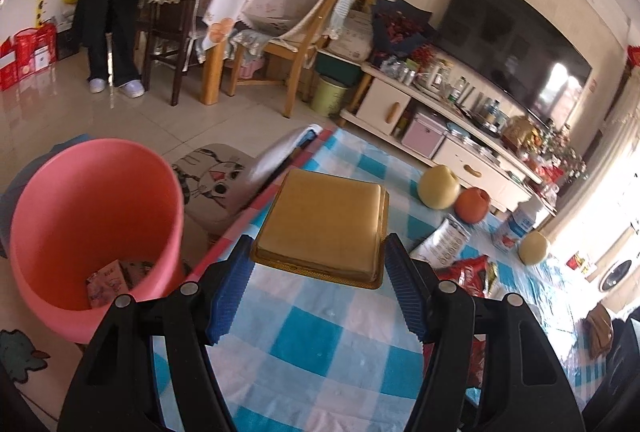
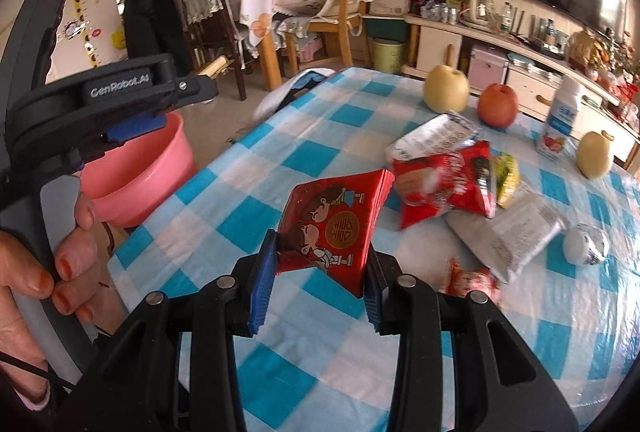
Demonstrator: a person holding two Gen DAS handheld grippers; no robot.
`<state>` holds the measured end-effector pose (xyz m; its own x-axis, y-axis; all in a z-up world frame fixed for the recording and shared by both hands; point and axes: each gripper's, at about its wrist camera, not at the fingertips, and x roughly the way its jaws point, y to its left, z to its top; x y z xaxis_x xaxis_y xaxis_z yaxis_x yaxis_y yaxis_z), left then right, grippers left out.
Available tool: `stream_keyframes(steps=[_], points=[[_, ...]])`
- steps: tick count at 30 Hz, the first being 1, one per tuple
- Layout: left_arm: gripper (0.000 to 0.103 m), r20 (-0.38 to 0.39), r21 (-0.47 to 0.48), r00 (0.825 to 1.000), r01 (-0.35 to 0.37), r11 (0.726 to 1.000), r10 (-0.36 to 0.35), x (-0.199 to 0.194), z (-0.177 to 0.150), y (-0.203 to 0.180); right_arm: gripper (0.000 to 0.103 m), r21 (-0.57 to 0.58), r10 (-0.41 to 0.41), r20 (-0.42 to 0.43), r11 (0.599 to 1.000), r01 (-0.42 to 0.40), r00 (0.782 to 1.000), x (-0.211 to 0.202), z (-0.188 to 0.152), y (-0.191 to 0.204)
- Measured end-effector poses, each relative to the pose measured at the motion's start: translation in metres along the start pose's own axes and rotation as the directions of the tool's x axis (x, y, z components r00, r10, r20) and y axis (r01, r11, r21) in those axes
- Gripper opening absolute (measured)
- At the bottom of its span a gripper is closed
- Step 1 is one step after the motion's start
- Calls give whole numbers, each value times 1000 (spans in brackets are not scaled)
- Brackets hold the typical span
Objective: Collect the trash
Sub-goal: 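Carry the cake with the left tool while the right tool carries the red packet to the pink bucket, then open the left tool over the pink bucket while the right tool releases the red packet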
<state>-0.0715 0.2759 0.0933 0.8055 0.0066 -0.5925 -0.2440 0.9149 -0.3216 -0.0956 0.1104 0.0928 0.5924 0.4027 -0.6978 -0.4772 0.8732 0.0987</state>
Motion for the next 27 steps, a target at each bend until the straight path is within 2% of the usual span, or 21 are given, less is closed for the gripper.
stream_keyframes(steps=[8, 13, 19, 24, 27], points=[[67, 14, -96, 998, -67, 993, 68, -2, 12, 39, 40, -77, 60, -10, 995, -60, 998, 16, 21, 36], [67, 46, -171, 984, -162, 972, 172, -9, 25, 77, 40, -149, 115, -18, 982, -116, 993, 30, 43, 71], [67, 40, -291, 949, -289, 912, 313, -17, 38, 139, 40, -233, 182, -24, 955, -182, 983, 50, 68, 117], [67, 5, -402, 935, -324, 857, 356, -22, 37, 183, 40, -285, 232, -44, 929, -235, 972, 73, 85, 153], [67, -32, -457, 933, -333, 824, 359, -19, 35, 202, 40, -300, 255, -63, 917, -262, 965, 90, 91, 171]])
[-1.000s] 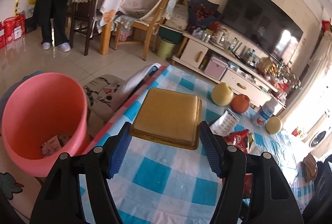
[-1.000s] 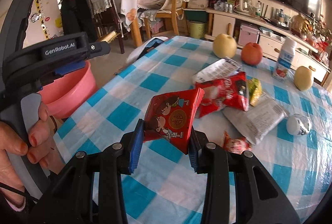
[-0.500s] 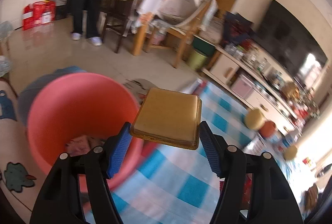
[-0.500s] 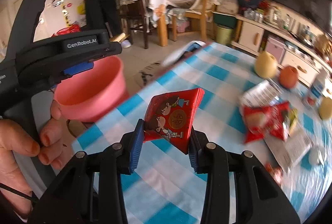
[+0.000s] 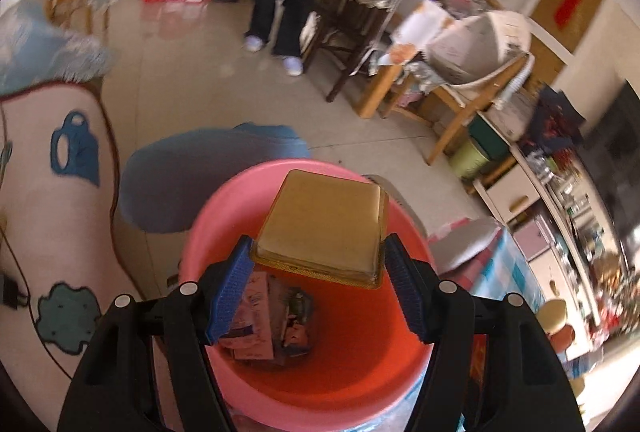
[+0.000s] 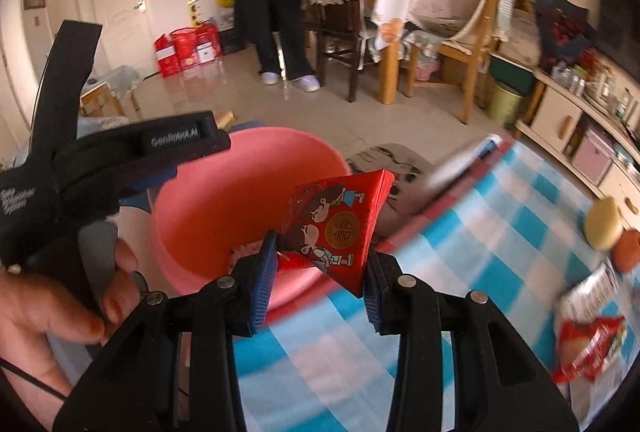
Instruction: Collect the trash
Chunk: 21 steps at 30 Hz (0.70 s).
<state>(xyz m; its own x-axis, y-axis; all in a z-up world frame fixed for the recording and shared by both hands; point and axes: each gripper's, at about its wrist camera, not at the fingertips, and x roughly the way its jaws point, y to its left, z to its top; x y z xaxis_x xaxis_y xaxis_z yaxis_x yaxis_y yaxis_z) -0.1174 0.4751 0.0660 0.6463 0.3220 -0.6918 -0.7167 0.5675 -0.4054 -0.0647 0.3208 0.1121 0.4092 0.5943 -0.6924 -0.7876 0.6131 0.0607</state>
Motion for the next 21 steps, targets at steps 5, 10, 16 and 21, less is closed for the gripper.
stream_keyframes(steps=[5, 10, 16, 21], points=[[68, -51, -66, 999, -6, 998, 3, 13, 2, 17, 41, -12, 19, -36, 1000, -19, 999, 31, 9, 9], [80, -74, -97, 997, -22, 995, 15, 19, -1, 27, 70, 67, 0, -5, 998, 0, 1000, 31, 4, -3], [88, -16, -85, 1000, -20, 996, 18, 12, -2, 19, 82, 152, -41, 22, 988, 38, 999, 11, -18, -20], [89, 26, -41, 1000, 4, 999, -3, 4, -6, 2, 90, 167, -88, 25, 983, 83, 996, -2, -35, -25]])
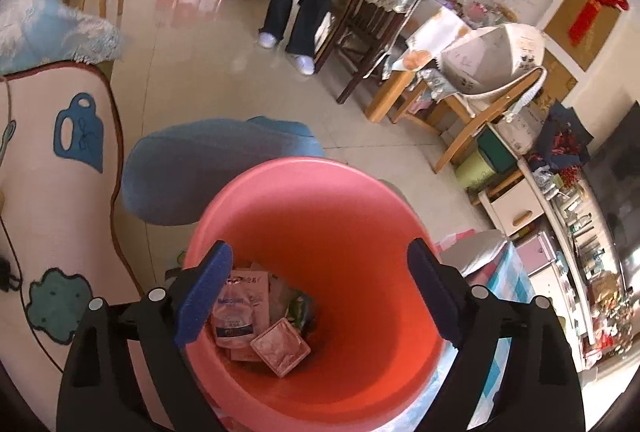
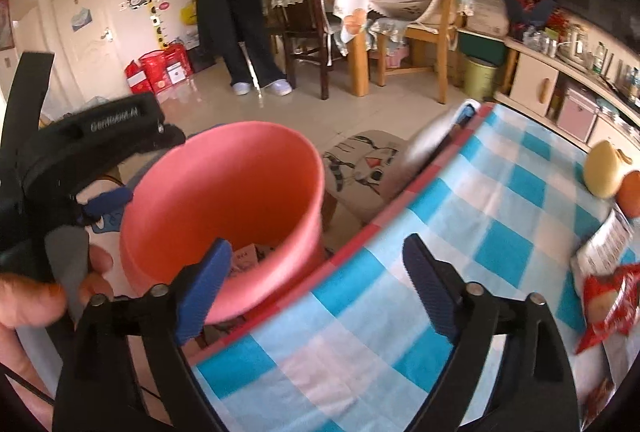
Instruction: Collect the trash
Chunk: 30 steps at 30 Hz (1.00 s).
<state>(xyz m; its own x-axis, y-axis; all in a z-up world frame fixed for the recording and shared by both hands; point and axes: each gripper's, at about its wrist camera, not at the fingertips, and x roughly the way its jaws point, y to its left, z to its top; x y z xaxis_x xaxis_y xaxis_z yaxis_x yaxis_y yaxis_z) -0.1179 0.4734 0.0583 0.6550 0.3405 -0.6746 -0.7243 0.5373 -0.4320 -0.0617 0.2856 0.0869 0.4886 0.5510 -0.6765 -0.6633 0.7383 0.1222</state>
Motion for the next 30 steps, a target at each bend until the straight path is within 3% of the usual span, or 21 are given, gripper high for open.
stream_keyframes(steps=[4, 10, 14, 19, 30], points=[[89, 28, 3, 996, 88, 996, -88, -7, -6, -8, 92, 12, -32, 11, 999, 31, 999, -14, -9, -12], [93, 46, 92, 989, 134, 987, -139, -11, -16, -31, 93, 38, -65, 22, 997, 64, 998, -34, -21, -33], [93, 31, 195, 989, 134, 971, -143, -14, -28, -53, 93, 45, -93, 20, 995, 92, 996, -49, -32, -45], [93, 2, 338, 992, 117, 934, -125, -19, -45, -85, 94, 48, -132, 19, 990, 131, 991, -64, -43, -58], [93, -57, 483, 995, 99, 870, -82, -22, -78, -128, 96, 51, -189, 2, 981, 188, 982, -92, -69, -85]])
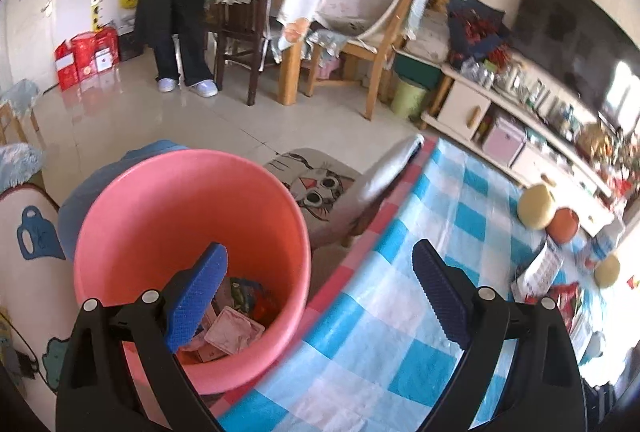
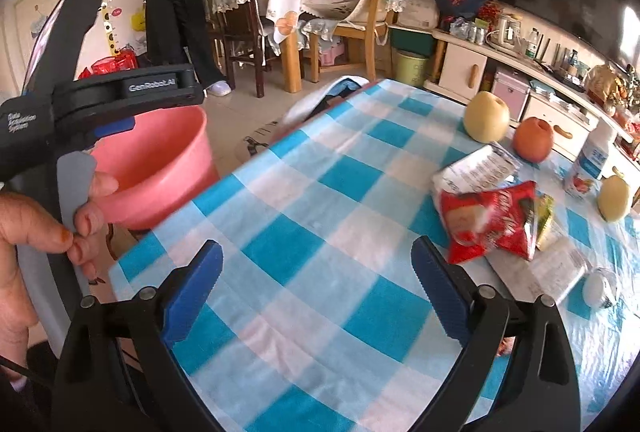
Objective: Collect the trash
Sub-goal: 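Move the left tool to the white printed packet while the right tool approaches the yellow snack bag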
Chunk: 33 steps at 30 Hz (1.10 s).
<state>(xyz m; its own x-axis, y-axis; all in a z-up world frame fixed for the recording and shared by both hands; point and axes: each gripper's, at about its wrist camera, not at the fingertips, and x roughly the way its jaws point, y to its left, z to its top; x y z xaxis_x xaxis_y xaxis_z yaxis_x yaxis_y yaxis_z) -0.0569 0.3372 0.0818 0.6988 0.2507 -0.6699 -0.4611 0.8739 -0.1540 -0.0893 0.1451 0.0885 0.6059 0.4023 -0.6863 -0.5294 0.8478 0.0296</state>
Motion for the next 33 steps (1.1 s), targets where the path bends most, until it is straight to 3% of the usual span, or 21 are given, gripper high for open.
stream_keyframes(steps=[5, 17, 24, 33], points=[[93, -11, 60, 1000, 7, 998, -7, 0, -5, -20, 96, 25, -7, 10, 1000, 6, 1000, -12, -8, -17], [93, 42, 187, 998, 46, 981, -55, -10, -18, -69, 96, 56, -23, 40, 998, 20, 999, -36, -14, -56], [93, 35, 229, 992, 109, 967, -120, -12, -26, -97, 96, 110, -16, 65, 994, 9, 998, -47, -19, -84], [93, -17, 238, 969, 242, 941, -245, -8, -34, -126, 96, 132, -45, 79, 991, 34, 996, -57, -30, -113]])
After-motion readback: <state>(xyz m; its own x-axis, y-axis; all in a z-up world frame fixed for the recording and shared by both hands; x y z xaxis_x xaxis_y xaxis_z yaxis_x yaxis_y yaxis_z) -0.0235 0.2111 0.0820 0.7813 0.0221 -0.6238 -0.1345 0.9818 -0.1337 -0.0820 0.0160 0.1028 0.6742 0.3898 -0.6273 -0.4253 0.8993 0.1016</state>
